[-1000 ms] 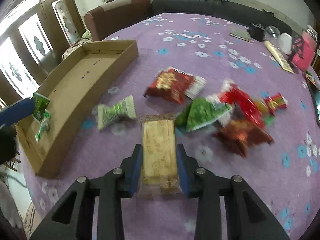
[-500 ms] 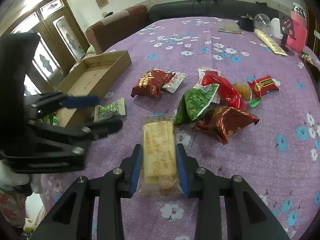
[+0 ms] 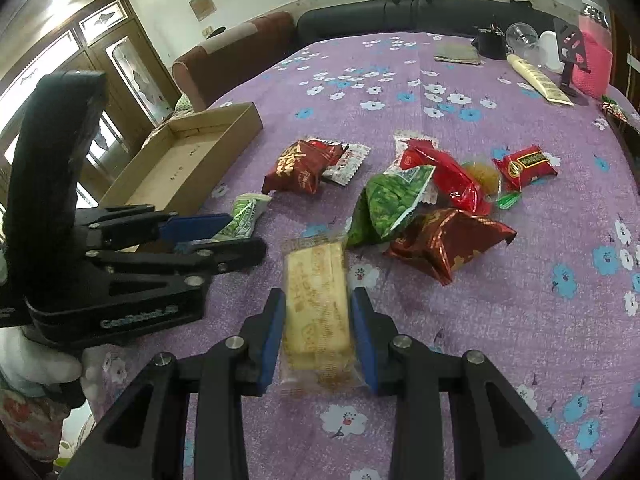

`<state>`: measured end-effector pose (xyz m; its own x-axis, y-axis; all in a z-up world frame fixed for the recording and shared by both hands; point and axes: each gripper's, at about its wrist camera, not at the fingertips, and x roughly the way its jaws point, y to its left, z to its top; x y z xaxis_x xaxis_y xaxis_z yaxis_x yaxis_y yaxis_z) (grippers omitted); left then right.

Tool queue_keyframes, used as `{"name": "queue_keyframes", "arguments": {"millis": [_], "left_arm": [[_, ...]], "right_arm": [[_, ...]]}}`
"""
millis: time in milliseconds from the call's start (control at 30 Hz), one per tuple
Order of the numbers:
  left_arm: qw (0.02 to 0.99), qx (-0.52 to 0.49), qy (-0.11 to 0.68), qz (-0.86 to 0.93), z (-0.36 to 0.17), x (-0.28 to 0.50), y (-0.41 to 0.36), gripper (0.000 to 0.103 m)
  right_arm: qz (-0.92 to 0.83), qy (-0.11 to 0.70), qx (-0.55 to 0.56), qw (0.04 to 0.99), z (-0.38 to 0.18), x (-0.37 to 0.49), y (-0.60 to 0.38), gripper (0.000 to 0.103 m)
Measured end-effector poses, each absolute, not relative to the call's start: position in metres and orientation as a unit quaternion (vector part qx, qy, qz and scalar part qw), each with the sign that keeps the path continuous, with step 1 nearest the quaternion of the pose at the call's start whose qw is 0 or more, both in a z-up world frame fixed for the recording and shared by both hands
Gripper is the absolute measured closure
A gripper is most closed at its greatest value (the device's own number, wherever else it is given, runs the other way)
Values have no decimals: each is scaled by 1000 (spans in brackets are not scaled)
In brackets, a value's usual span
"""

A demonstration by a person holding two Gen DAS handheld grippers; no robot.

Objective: Organize snacks
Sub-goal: 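Grasp the wrapped cake with the right gripper while the left gripper grasps the green-white candy, then carry the cake and candy into the cardboard tray and release both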

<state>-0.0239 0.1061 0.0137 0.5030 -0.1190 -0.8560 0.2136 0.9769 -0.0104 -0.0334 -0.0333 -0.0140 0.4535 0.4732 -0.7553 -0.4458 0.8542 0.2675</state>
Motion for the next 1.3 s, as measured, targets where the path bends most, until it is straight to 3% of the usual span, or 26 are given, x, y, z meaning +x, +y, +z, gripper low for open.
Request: {"name": "queue_keyframes", "arguments": {"millis": [67,167,400,467,567,700,767,833,1033,1133,1233,1300], "left_arm": [[870,44,483,-90,14,-21,105,61],[873,35,478,-90,14,-21,105,75],[880,-20,461,-113,26,-43,120,86],[883,-38,453,-117,33,-52,127,87],[885,-60,444,-125,41,-62,137,87],[881,-69,449,-136,39,-67,142,87],[879,-69,454,-132,33,-65,143,85],[876,-70,460,-126,27,-62,142,83],[873,-50,472,-113,18,-51,126,73],[874,-40,475,-97,14,-40,120,71],[878,-9,470,-92,13,-36,110,71],[880,9,465,-100,13,-38,104,79]], "right_arm": [[267,445,7,855,-14,-35,-31,70],[264,439,-8,859,-14,-37,-28,70],[258,425,-27,867,-11,-43,-23,74],[265,420,-18,868,-8,-45,-25,87],[266,421,-24,867,-7,-48,-23,96],[270,421,-13,866,-5,-51,-25,92],[262,428,-17,865,-5,-52,-23,62],[254,428,-31,867,-6,-53,-19,55],[241,440,-69,862,-13,-47,2,55],[233,434,-98,865,-13,-52,9,71],[229,436,-95,865,-12,-55,3,71],[226,437,-77,867,-9,-56,-8,71]]}}
